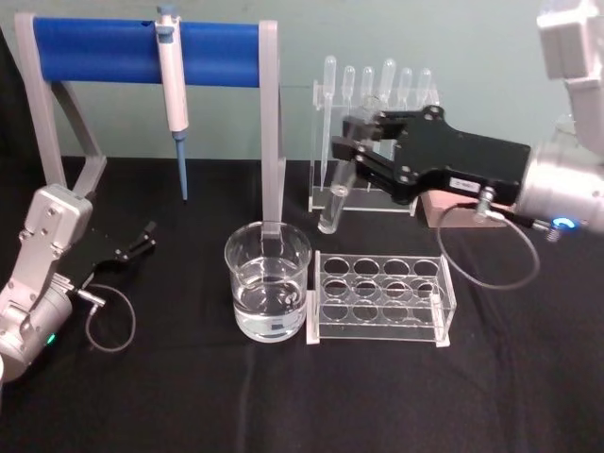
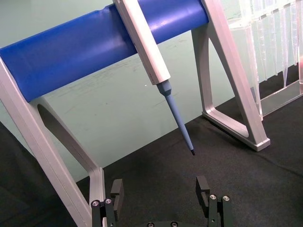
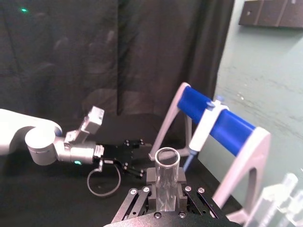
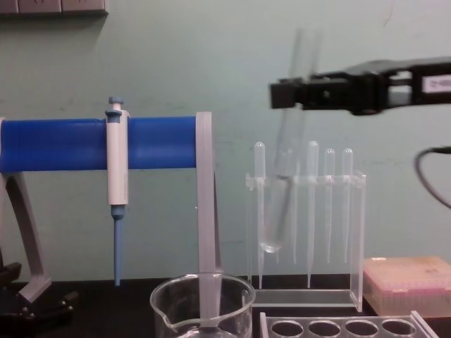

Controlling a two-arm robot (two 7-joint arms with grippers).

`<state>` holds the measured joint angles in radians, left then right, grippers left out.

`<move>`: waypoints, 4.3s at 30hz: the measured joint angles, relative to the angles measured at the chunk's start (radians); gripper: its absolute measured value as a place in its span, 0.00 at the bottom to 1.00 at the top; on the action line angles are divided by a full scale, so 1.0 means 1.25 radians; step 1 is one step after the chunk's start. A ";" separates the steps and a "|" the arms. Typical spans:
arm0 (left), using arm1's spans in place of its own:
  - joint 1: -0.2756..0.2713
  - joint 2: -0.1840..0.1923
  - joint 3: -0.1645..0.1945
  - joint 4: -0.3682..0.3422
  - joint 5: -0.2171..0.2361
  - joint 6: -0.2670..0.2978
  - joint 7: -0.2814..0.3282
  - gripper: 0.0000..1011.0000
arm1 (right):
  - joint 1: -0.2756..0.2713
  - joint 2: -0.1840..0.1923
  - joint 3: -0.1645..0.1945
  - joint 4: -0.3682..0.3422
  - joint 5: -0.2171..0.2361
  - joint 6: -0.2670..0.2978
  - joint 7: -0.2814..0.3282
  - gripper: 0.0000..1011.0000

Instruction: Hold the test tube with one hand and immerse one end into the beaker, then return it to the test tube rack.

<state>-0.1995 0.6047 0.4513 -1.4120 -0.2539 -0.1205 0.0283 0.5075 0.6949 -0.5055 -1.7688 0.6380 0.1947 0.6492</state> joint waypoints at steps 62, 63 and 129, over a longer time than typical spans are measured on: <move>0.000 0.000 0.000 0.000 0.000 0.000 0.000 0.99 | 0.032 -0.185 -0.147 0.280 -0.149 -0.118 0.023 0.23; 0.000 0.000 0.000 0.000 0.000 0.000 0.000 0.99 | 0.032 -0.186 -0.147 0.283 -0.151 -0.118 0.024 0.23; 0.000 0.000 0.000 0.000 0.000 0.000 0.000 0.99 | 0.023 -0.205 -0.138 0.309 -0.174 -0.113 0.031 0.23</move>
<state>-0.1996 0.6047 0.4514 -1.4120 -0.2539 -0.1205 0.0283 0.5362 0.4389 -0.6783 -1.3825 0.4207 0.0540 0.6874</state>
